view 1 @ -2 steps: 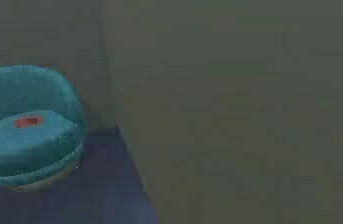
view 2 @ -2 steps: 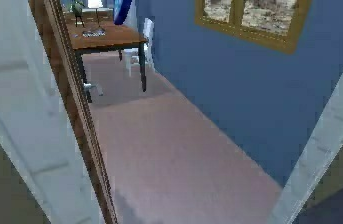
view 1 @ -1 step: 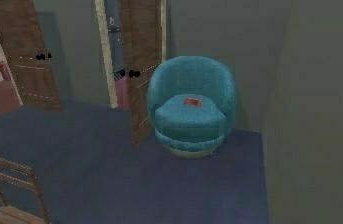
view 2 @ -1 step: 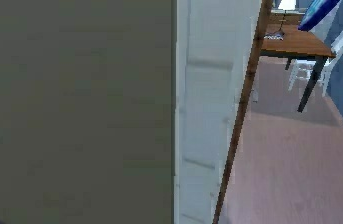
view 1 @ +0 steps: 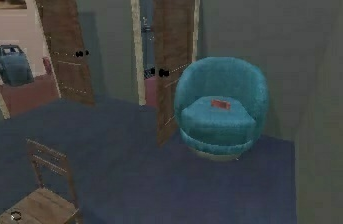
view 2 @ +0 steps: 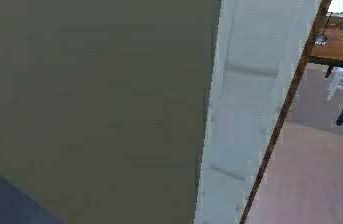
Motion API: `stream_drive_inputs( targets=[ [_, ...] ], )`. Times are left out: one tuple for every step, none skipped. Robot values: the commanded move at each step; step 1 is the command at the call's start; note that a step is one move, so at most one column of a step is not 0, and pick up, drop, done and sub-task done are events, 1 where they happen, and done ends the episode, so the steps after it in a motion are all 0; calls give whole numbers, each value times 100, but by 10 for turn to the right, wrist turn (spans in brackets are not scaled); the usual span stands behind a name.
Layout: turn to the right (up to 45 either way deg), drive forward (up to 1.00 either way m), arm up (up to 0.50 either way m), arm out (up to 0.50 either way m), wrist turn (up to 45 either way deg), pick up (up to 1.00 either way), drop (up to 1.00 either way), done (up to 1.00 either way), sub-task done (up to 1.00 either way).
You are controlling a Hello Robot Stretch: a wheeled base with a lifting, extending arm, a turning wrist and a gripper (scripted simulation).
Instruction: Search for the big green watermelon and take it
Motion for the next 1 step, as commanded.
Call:
stream_drive_inputs(
  targets=[
    [0, 15, 0, 0, 0, 0, 0, 0, 0]
  ],
)
